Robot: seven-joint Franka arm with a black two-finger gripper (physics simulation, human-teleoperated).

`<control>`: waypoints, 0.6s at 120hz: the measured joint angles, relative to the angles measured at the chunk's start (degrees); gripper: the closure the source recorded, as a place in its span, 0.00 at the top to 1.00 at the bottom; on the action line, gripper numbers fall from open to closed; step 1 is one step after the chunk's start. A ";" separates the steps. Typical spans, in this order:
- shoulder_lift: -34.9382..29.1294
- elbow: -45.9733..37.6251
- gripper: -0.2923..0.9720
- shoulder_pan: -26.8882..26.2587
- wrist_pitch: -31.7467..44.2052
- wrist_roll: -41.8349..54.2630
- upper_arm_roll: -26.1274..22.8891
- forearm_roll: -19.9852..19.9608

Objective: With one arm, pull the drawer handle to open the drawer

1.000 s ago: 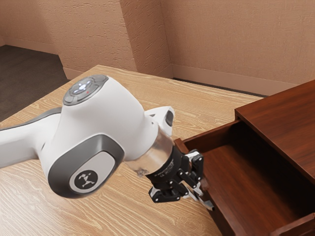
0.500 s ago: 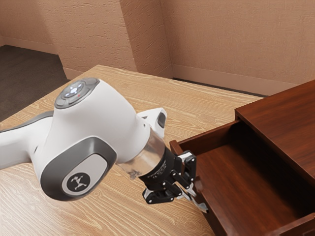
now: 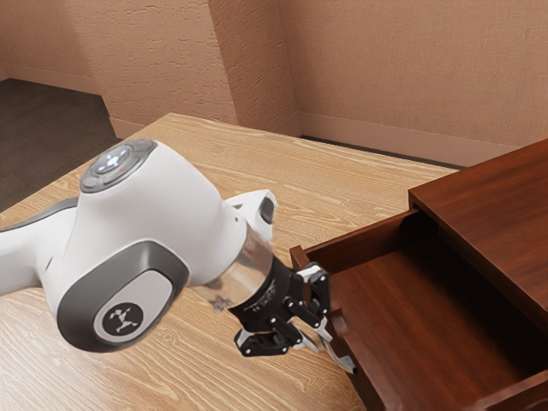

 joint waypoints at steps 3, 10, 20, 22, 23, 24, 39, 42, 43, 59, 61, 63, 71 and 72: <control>-0.29 -0.14 0.21 0.01 0.04 0.02 0.00 -0.03; -1.11 -0.63 0.22 0.00 0.12 0.06 0.05 -0.08; -2.74 -1.31 0.23 -0.08 0.03 0.11 0.61 -0.02; -3.09 -1.42 0.23 0.00 -0.01 0.12 0.78 -0.04; -3.25 -1.46 0.24 0.03 -0.03 0.12 0.86 -0.05; -3.39 -1.50 0.24 0.06 -0.05 0.13 0.93 -0.05; -2.59 2.35 0.37 0.25 -2.94 0.20 1.97 -0.08; -1.06 5.25 0.41 0.28 -4.65 0.22 2.06 -0.03; -0.34 6.42 0.43 0.29 -5.25 0.22 2.05 0.00; 8.17 23.70 0.59 0.08 -17.75 0.17 1.34 1.68; 8.99 25.66 0.60 -0.04 -19.52 0.16 1.16 2.45; 9.74 27.39 0.61 -0.16 -21.22 0.16 0.97 3.22; 13.86 34.33 0.65 -0.39 -27.46 0.13 0.61 5.52; 14.31 34.96 0.66 -0.39 -28.12 0.13 0.59 5.73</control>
